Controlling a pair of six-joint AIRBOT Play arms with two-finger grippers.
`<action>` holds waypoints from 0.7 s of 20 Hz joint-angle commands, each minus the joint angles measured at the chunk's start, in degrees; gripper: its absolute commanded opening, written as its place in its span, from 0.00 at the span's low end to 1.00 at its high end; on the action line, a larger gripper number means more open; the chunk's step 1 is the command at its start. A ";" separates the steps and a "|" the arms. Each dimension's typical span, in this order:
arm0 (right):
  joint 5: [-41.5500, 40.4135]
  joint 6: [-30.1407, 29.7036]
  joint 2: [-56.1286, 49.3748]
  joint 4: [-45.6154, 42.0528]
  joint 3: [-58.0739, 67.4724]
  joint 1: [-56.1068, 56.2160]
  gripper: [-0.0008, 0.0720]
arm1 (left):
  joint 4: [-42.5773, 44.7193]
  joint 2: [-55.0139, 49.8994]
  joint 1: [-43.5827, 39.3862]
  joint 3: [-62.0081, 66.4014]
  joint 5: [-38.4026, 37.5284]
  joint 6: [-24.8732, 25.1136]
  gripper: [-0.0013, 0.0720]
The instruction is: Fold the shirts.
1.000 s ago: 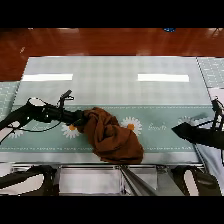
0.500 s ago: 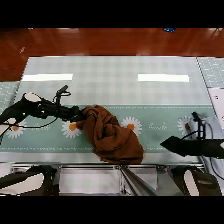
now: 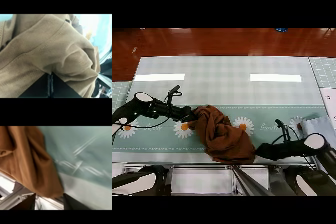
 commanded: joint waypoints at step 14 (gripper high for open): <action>4.07 -0.85 -12.37 -20.37 46.84 -2.69 0.07 | -0.44 8.37 7.48 16.02 -6.19 -4.83 0.04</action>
